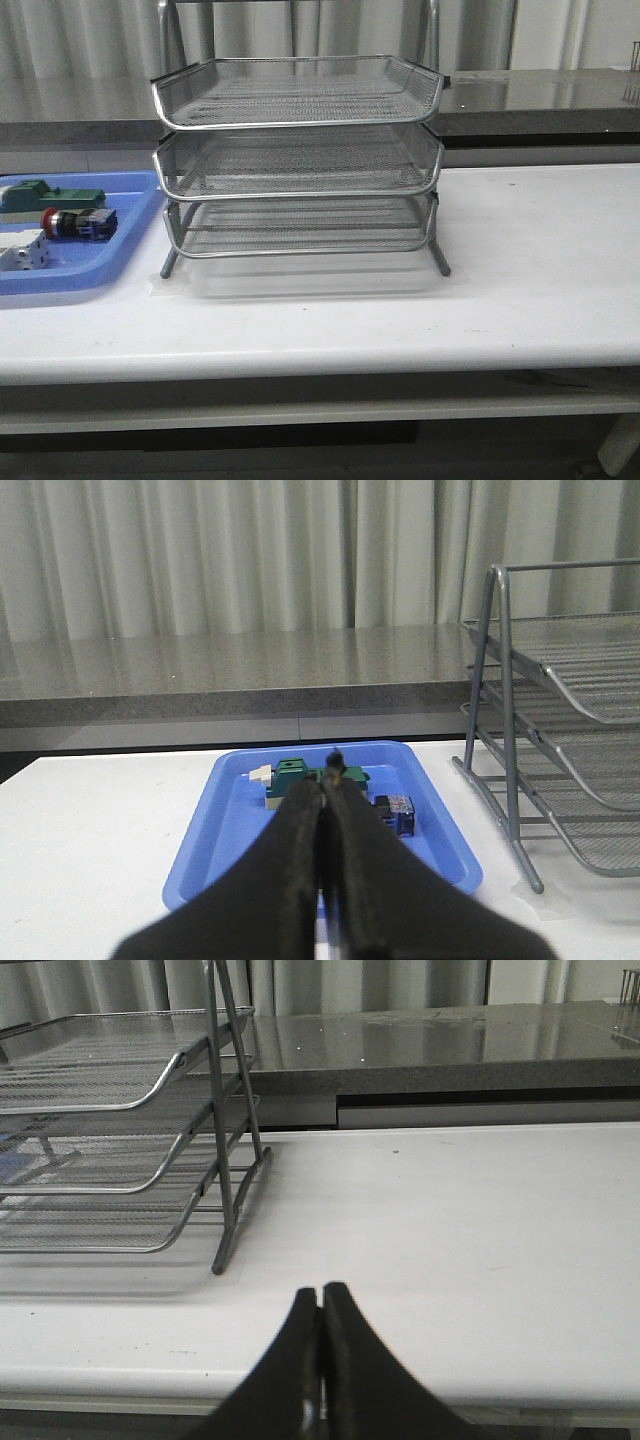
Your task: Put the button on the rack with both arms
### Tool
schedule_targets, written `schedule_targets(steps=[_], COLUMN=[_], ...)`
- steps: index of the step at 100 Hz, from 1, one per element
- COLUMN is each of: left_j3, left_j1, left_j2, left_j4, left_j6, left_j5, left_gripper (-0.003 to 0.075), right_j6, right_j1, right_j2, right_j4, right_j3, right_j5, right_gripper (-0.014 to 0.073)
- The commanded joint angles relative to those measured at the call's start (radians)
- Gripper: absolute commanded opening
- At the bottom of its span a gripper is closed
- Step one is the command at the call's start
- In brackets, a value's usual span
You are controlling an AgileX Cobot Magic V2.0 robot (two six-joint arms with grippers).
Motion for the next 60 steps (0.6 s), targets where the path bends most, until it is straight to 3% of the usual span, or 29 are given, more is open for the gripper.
schedule_targets(steps=[1,60], left_j3=[0.053,0.053], left_j1=[0.001,0.001], left_j2=[-0.032,-0.032], left_j4=[-0.003,-0.003], left_j6=[-0.012,-0.012], left_j5=[-0.072,-0.072], left_gripper=[-0.0021,-0.0021], right_j6=[0.0,0.0], right_j1=[-0.006,-0.006], right_j2=[-0.018,-0.018], right_j4=[-0.007,-0.007], right_j3=[-0.019,-0.019], right_j5=[-0.083,-0.083], right_gripper=[-0.006,-0.006])
